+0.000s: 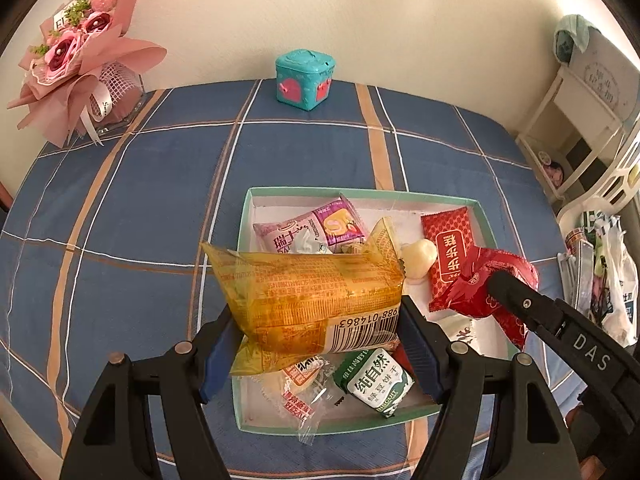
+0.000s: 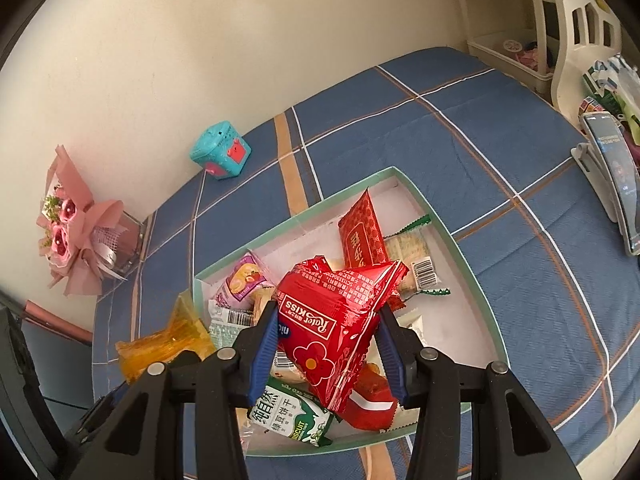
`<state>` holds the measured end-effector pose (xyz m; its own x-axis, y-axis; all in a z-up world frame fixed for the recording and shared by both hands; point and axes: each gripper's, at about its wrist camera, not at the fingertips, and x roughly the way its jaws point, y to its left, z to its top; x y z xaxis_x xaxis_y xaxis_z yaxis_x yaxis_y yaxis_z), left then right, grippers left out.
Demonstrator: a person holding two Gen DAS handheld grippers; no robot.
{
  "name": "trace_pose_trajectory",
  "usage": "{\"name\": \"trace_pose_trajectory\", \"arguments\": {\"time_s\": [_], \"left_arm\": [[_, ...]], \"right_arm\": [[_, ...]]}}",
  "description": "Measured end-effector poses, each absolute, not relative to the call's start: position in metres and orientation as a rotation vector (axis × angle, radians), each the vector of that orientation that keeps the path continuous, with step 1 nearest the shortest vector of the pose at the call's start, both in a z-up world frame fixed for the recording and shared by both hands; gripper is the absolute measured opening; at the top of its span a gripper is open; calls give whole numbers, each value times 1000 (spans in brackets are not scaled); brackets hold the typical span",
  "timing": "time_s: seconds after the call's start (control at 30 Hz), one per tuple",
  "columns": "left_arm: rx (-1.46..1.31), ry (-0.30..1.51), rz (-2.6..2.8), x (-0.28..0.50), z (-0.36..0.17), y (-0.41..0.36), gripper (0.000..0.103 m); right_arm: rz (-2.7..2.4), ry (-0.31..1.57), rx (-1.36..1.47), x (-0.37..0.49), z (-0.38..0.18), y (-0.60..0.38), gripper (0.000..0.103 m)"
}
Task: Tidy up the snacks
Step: 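Carry both held packs over the white tray, then open both grippers to release the packs into the tray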
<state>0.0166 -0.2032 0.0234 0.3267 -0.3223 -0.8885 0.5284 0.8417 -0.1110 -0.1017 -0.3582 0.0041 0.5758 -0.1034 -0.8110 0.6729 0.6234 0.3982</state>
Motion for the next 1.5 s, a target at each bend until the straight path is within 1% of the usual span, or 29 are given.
{"name": "trace_pose_trajectory", "arguments": {"time_s": [0.53, 0.87, 1.27, 1.4, 1.5], "left_arm": [[258, 1136, -546, 20, 4, -209, 76], [243, 1186, -540, 27, -12, -207, 76], [235, 1210, -533, 27, -6, -204, 76], [233, 1218, -528, 28, -3, -201, 77], [223, 1209, -525, 29, 2, -199, 77]], "right_arm": [[-514, 892, 765, -88, -12, -355, 50], [-509, 965, 784, -77, -36, -354, 50], [-521, 971, 757, -75, -27, -351, 56], [-533, 975, 732, -74, -23, -349, 66], [-526, 971, 725, -74, -21, -348, 69]]}}
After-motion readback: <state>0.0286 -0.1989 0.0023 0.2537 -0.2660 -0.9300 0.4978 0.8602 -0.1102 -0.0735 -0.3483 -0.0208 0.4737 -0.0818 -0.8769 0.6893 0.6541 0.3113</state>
